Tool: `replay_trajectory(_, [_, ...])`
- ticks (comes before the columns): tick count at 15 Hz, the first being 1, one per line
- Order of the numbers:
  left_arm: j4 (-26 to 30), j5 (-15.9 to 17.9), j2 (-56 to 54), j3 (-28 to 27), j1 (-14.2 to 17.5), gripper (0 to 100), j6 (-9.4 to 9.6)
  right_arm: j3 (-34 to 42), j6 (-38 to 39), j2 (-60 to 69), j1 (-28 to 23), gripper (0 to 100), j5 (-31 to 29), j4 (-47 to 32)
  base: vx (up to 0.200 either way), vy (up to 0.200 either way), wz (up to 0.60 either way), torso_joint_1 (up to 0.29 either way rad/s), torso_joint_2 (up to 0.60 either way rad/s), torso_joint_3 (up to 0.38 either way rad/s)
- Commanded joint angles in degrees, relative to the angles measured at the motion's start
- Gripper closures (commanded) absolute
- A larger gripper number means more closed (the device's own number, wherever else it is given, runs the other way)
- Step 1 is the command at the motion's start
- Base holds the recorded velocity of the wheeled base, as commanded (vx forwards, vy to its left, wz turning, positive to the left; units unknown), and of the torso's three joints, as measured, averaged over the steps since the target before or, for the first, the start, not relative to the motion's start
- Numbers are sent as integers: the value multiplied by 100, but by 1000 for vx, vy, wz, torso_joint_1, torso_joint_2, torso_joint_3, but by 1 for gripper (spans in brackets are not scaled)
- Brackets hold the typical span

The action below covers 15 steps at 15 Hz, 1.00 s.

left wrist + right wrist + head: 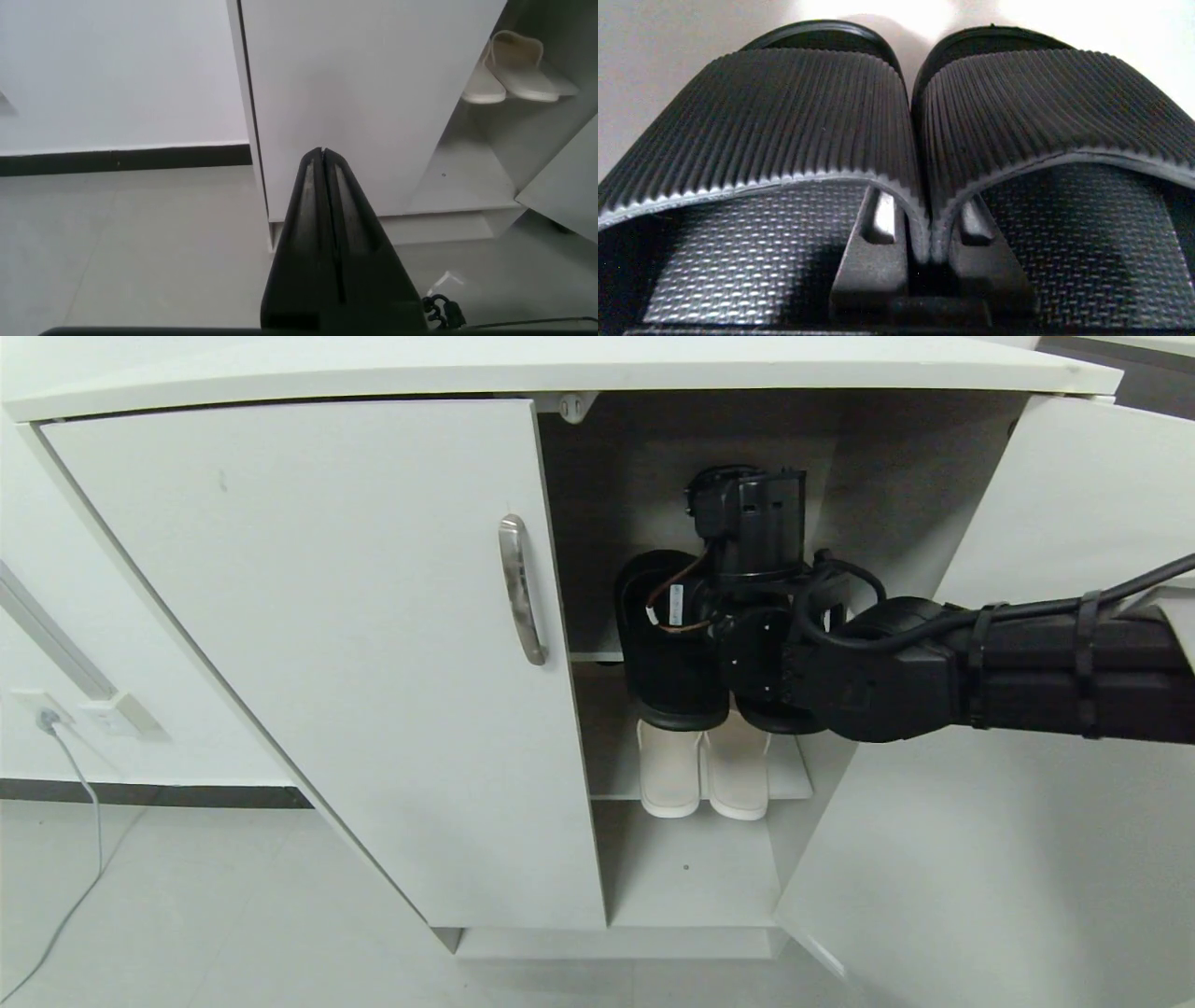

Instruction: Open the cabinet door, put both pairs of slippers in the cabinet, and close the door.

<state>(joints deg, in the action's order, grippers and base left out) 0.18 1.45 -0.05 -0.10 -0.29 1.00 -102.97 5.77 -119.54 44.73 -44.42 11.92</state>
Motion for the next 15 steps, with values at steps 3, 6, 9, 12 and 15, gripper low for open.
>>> replay_trajectory(3, [-1,-4,5,1,-6,100,-3,-663,-58,-386,-298,100,100,-252,0,0,0,0,0,0])
replay_trajectory(6, [-1,-4,5,1,3,100,-3,-1162,-58,-403,-395,100,250,-753,0,0,0,0,0,0])
replay_trajectory(9, [-1,-4,5,1,3,100,-3,-1162,-58,-474,-526,100,443,-1008,0,0,0,0,0,0])
replay_trajectory(12, [-1,4,5,1,3,100,-3,-1162,-49,-544,-562,100,452,-981,0,0,0,0,0,0])
replay_trajectory(15, [-1,4,5,1,3,100,-3,-1162,-49,-535,-562,100,452,-929,0,0,0,0,0,0])
